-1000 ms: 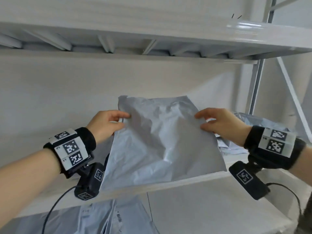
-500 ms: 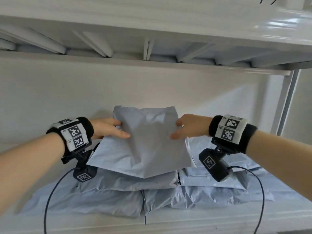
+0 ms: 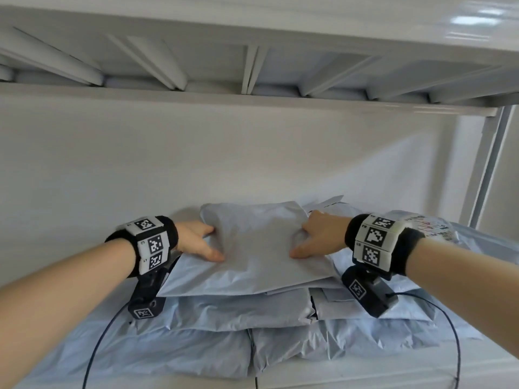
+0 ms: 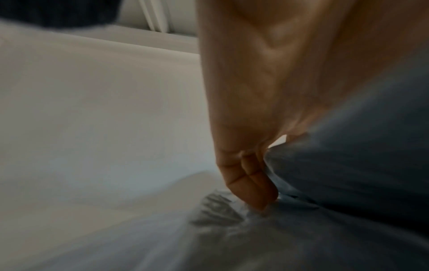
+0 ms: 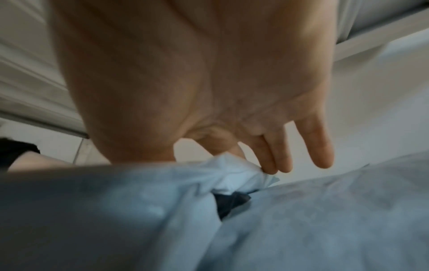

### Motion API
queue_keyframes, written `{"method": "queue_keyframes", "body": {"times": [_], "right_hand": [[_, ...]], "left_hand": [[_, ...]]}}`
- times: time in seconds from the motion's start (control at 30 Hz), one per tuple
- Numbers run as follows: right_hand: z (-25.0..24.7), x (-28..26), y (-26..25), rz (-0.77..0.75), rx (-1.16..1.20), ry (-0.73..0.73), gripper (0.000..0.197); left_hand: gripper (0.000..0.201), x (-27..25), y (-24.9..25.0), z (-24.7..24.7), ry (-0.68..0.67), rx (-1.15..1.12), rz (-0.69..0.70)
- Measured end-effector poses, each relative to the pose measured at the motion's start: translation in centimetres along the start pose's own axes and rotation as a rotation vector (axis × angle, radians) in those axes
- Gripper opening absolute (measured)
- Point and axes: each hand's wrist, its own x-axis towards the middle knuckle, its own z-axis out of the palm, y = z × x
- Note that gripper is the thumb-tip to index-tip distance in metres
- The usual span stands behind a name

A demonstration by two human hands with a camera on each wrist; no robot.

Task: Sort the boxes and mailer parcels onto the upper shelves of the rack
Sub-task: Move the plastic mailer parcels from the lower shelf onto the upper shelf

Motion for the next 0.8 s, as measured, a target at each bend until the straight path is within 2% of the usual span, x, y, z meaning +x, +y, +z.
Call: {"method": "queue_keyframes", "body": {"times": [0.17,0.23,0.37,0.47,0.6,0.7,0.8], "right_hand": [[-0.2,-0.6,-0.8,0.020,-0.083,-0.005,0.072],[-0.3,-0.9,-1.2,0.032,-0.093,0.011,0.070],[-0.5,-2.0,-1.9,0.045,-0.021,0.024,0.060],[-0.9,-3.3,-2.6,0.044,-0.012,0.072,0.052],[-2.1,-6.2,-4.4,0.035,-0.128,0.152,0.062],[-3.1,-9.1,-6.6,-0.085,-0.205,0.302,0.062],[-3.5,-12.0,-9.3,-0.223,-0.206,0.437,0.058]], "left_hand": [[0.078,0.2,-0.8,0.3,0.117,0.396,0.010],[0.077,0.0,-0.9,0.2,0.151,0.452,0.021],[0.064,-1.3,-0.7,-0.1,0.136,0.397,0.088],[0.055,-3.2,-0.3,-0.3,0.205,0.370,0.153],[0.046,-7.0,0.4,-0.1,0.313,0.253,0.317],[0.041,-10.2,0.7,1.0,0.343,0.193,0.445],[0.033,-13.7,0.2,3.1,0.298,0.087,0.532]]}}
